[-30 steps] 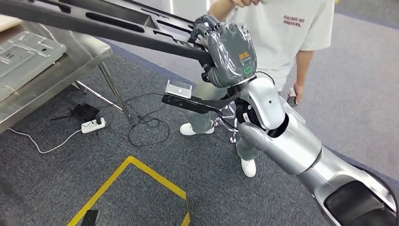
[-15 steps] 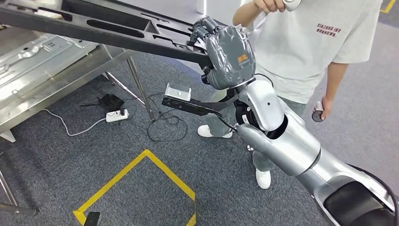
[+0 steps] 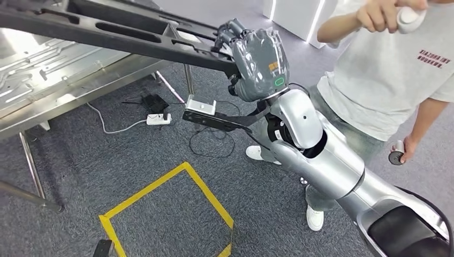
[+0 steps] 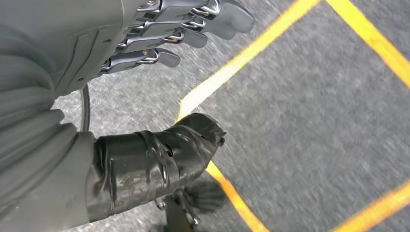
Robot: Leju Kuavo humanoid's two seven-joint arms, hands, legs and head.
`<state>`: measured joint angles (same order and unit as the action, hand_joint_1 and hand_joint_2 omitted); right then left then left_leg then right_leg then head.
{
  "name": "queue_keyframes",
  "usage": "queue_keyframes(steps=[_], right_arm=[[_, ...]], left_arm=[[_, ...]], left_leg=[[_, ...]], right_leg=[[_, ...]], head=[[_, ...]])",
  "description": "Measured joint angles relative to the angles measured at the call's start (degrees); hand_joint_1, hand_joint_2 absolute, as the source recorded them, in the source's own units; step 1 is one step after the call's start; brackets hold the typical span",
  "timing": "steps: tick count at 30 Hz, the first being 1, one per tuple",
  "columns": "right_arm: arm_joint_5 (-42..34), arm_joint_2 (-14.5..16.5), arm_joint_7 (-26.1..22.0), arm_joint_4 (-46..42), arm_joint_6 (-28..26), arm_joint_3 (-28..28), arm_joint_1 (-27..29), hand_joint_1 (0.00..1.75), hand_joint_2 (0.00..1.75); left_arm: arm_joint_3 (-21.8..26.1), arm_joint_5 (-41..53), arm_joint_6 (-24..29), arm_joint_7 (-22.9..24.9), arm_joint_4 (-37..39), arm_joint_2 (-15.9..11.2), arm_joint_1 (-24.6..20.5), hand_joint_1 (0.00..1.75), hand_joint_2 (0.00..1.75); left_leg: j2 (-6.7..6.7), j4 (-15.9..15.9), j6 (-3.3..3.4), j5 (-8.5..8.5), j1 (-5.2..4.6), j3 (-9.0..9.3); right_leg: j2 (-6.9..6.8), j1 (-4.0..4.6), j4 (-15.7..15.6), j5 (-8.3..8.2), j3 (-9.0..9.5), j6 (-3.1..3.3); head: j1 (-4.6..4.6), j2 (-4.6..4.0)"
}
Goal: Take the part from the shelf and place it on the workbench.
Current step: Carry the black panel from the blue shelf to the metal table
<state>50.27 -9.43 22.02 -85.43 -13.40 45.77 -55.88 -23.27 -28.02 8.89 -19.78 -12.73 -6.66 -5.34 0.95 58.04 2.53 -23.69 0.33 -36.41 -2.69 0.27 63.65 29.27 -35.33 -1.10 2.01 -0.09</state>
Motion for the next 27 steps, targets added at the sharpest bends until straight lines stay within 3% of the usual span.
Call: queue_keyframes(steps=[2, 3, 4, 6, 8, 10, 12, 14, 16, 18, 19, 20, 21, 23, 25, 27], right_arm=[[-0.01, -0.10, 0.00, 0.03, 0.01, 0.00, 0.16, 1.75, 1.75], [-0.02, -0.15, 0.01, 0.05, 0.01, 0.01, 0.34, 1.75, 1.75], [-0.04, -0.19, 0.01, 0.08, 0.02, 0.01, 0.50, 1.75, 1.75], [-0.10, -0.22, 0.01, 0.10, 0.02, 0.02, 0.59, 1.75, 1.75], [-0.37, -0.23, -0.01, 0.10, 0.03, 0.02, 0.51, 1.75, 1.75], [-1.14, -0.24, -0.10, 0.09, 0.09, 0.01, 0.40, 1.75, 1.75], [-1.93, -0.20, -0.20, 0.09, 0.17, 0.00, 0.28, 1.75, 1.75], [-2.26, -0.05, -0.25, 0.10, 0.28, 0.01, 0.10, 1.75, 1.75], [-2.34, 0.04, -0.27, 0.10, 0.39, 0.00, -0.05, 1.75, 1.75], [-2.45, 0.03, -0.26, 0.11, 0.42, 0.00, 0.06, 1.75, 1.75], [-2.52, 0.03, -0.26, 0.13, 0.42, 0.01, 0.19, 1.75, 1.75], [-2.58, 0.03, -0.27, 0.13, 0.42, 0.01, 0.29, 1.75, 1.75], [-2.62, 0.03, -0.27, 0.14, 0.42, 0.02, 0.36, 1.75, 1.75], [-2.65, 0.03, -0.27, 0.15, 0.42, 0.01, 0.33, 1.75, 1.75], [-2.66, 0.01, -0.31, 0.18, 0.46, 0.00, 0.19, 1.75, 1.75], [-2.71, -0.01, -0.36, 0.20, 0.54, -0.01, 0.07, 1.75, 1.75]], left_arm=[[-0.02, -0.08, 0.01, -0.01, -0.01, -0.01, -0.21, 0.00, 1.75], [-0.03, -0.12, 0.01, 0.00, -0.01, -0.01, -0.26, 0.00, 1.75], [-0.04, -0.15, 0.01, 0.01, -0.01, -0.01, -0.27, 0.00, 1.75], [-0.05, -0.21, 0.01, 0.05, 0.00, 0.02, -0.20, 0.00, 1.75], [-0.07, -0.25, 0.01, 0.13, -0.01, 0.09, -0.20, 0.00, 1.75], [-0.07, -0.28, 0.01, 0.29, -0.02, 0.14, -0.22, 0.00, 1.75], [-0.09, -0.33, -0.01, 0.46, 0.00, 0.10, 0.03, 0.00, 1.75], [-0.11, -0.37, -0.04, 0.52, 0.01, 0.11, 0.31, 0.00, 1.75], [-0.11, -0.46, -0.09, 0.54, 0.01, 0.16, 0.15, 0.00, 1.75], [-0.11, -0.52, -0.14, 0.55, 0.01, 0.17, -0.05, 0.00, 1.75], [-0.11, -0.52, -0.17, 0.56, 0.01, 0.17, -0.02, 0.00, 1.75], [-0.11, -0.54, -0.19, 0.56, 0.01, 0.18, 0.07, 0.00, 1.75], [-0.11, -0.57, -0.19, 0.57, 0.01, 0.18, 0.14, 0.00, 1.75], [-0.11, -0.65, -0.19, 0.57, 0.01, 0.17, 0.12, 0.00, 1.75], [-0.11, -0.68, -0.19, 0.56, 0.01, 0.17, -0.06, 0.00, 1.75], [-0.11, -0.64, -0.18, 0.55, 0.01, 0.19, -0.11, 0.00, 1.75]], left_leg=[[-1.50, -0.02, 0.27, 0.04, -0.08, 0.03], [-2.32, 0.04, 0.33, 0.01, -0.12, 0.02], [-3.21, 0.15, 0.33, -0.02, -0.14, 0.02], [-4.95, 0.49, 0.28, -0.15, -0.14, 0.05], [-6.47, 0.87, 0.04, -0.33, -0.10, -0.20], [-7.71, 0.99, -0.52, -0.22, 0.20, -0.73], [-8.82, 0.72, -1.28, 0.05, 0.49, -1.03], [-6.92, 1.90, -1.80, -0.83, 0.33, -1.70], [-3.23, 7.23, -2.19, -3.68, 0.26, -4.36], [-1.74, 13.98, -2.61, -6.35, 0.48, -7.88], [-1.54, 15.57, -2.78, -6.53, 0.60, -8.76], [-1.38, 15.14, -2.90, -5.74, 0.69, -8.58], [-1.01, 12.63, -2.99, -4.14, 0.76, -7.25], [1.09, 5.06, -2.98, -1.04, 0.53, -3.15], [2.30, 1.06, -2.31, -0.21, 0.13, -1.11], [1.21, 0.81, -1.42, -0.36, 0.00, -1.11]], right_leg=[[2.04, -0.03, 7.43, 3.13, -3.57, 0.00], [2.30, -0.06, 10.12, 3.76, -5.11, 0.03], [2.42, -0.08, 10.99, 3.32, -5.88, 0.10], [3.08, -0.16, 6.40, -0.49, -4.40, 0.41], [5.70, -0.42, -0.90, -3.79, -1.34, 0.81], [7.25, -0.43, -4.14, -4.33, 0.10, 0.97], [6.16, -0.34, -4.73, -4.44, 0.43, 1.26], [4.81, -0.56, -5.61, -4.76, 1.01, 1.85], [3.32, -0.58, -6.19, -4.91, 1.42, 2.23], [1.78, -0.46, -6.21, -4.80, 1.45, 2.37], [1.06, -0.43, -6.20, -4.71, 1.46, 2.36], [0.37, -0.42, -6.16, -4.60, 1.47, 2.31], [-0.30, -0.42, -6.08, -4.46, 1.51, 2.18], [-1.42, -0.22, -5.75, -4.03, 1.57, 1.71], [-2.37, 0.09, -5.44, -3.61, 1.62, 1.12], [-3.34, 0.23, -5.42, -3.29, 1.88, 0.56]], head=[[-0.08, 0.00], [-0.08, 0.00], [-0.08, 0.00], [-0.10, 0.00], [-0.07, 0.00], [-0.06, 0.00], [-0.09, 0.00], [0.10, 0.00], [0.36, 0.00], [0.44, 0.00], [0.44, 0.00], [0.45, 0.00], [0.46, 0.00], [0.49, 0.00], [0.33, 0.00], [0.12, 0.00]])
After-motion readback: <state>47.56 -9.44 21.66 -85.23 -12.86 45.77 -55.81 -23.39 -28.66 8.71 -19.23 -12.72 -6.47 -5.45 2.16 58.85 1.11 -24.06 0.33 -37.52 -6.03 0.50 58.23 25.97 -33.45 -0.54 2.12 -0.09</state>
